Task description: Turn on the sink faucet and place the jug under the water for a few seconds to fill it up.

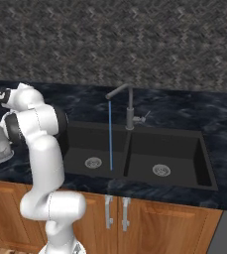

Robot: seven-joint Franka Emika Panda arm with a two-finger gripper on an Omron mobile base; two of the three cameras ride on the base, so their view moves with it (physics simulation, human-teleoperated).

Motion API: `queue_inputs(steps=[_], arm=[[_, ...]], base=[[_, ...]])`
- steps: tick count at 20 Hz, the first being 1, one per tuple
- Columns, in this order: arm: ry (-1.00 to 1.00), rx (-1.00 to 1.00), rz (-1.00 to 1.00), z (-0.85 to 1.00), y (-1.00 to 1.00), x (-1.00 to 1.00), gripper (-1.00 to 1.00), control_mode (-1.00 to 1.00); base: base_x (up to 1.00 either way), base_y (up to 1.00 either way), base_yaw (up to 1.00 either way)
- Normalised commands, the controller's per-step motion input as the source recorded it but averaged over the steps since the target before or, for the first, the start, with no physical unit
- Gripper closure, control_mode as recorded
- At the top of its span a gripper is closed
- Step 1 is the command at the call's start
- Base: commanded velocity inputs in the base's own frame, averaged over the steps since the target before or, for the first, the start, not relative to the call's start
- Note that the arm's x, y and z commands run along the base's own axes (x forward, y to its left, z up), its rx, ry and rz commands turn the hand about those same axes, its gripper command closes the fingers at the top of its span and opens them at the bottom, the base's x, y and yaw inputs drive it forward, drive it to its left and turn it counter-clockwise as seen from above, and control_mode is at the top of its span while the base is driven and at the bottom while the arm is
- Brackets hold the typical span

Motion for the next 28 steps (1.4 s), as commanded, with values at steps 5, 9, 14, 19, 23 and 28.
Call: queue_inputs(steps=[5, 9, 14, 19, 23, 28], arm=[[-0.01, 0.0, 0.02, -0.16, 0.14, -0.04, 1.0, -1.0], [-0.01, 0.0, 0.0, -0.01, 0.06, -0.06, 1.0, -1.0], [-0.05, 0.0, 0.0, 0.0, 0.02, -0.33, 1.0, -1.0], [-0.13, 0.0, 0.0, 0.0, 0.0, -0.7, 1.0, -1.0], [-0.24, 0.0, -0.1, 0.1, -0.14, -0.85, 1.0, -1.0], [-0.35, 0.0, -0.36, 0.25, -0.46, -0.4, 1.0, -1.0]], base=[[0.0, 0.0, 0.0], [0.0, 0.0, 0.0], [0.0, 0.0, 0.0], [0.0, 0.0, 0.0], [0.0, 0.0, 0.0], [0.0, 0.0, 0.0]])
